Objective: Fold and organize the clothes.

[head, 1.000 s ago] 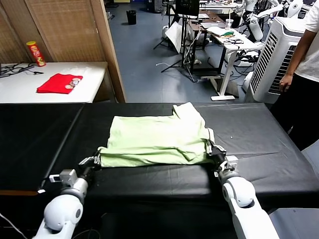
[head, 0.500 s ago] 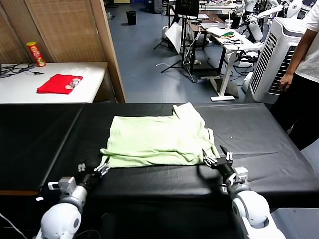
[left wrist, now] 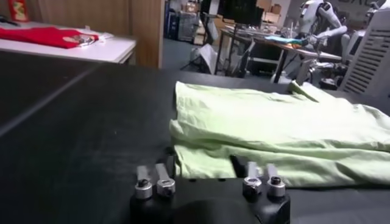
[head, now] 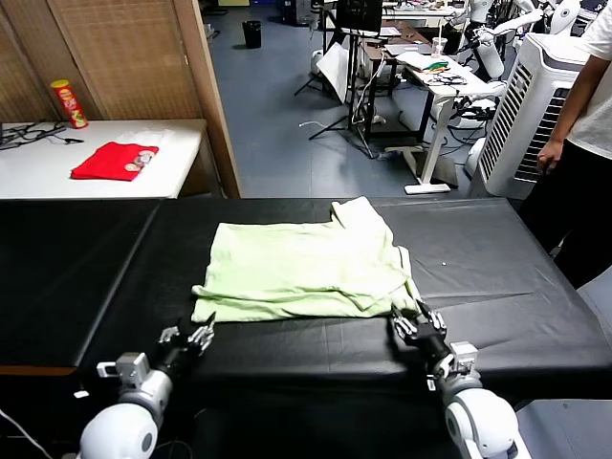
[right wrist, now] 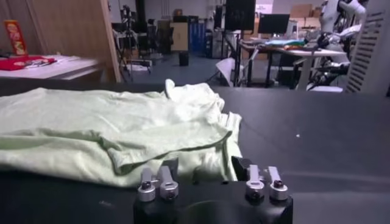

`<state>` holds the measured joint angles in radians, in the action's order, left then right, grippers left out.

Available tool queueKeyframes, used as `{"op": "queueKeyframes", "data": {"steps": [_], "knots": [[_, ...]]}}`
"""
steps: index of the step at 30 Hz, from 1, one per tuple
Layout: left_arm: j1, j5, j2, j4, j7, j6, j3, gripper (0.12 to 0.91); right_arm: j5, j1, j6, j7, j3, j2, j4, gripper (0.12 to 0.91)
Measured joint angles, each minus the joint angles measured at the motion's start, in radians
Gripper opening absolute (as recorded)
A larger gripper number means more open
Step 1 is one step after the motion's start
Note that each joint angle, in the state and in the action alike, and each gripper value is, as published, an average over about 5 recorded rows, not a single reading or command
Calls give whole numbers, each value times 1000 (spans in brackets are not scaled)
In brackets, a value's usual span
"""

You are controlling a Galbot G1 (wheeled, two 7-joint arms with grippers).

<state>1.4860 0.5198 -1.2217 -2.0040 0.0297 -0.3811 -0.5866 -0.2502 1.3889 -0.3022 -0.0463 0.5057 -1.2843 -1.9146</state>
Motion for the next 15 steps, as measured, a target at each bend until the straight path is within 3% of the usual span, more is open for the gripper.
{"op": "queueKeyframes", "data": {"steps": [2,5,13,15], "knots": [[-4,2,1,4,0,-2,2,196,0,4,1,0,1,-1,-3,158],[-14,-25,0,15,12,-4,7,128,0,11,2,0,2,-2,-8,123],[-3,-47,5,4,23,0,-10,130,0,11,3,-1,3,-2,-7,122],[-3,-47,4,-1,23,1,-12,164,0,9,3,-1,3,-2,-5,122]]}}
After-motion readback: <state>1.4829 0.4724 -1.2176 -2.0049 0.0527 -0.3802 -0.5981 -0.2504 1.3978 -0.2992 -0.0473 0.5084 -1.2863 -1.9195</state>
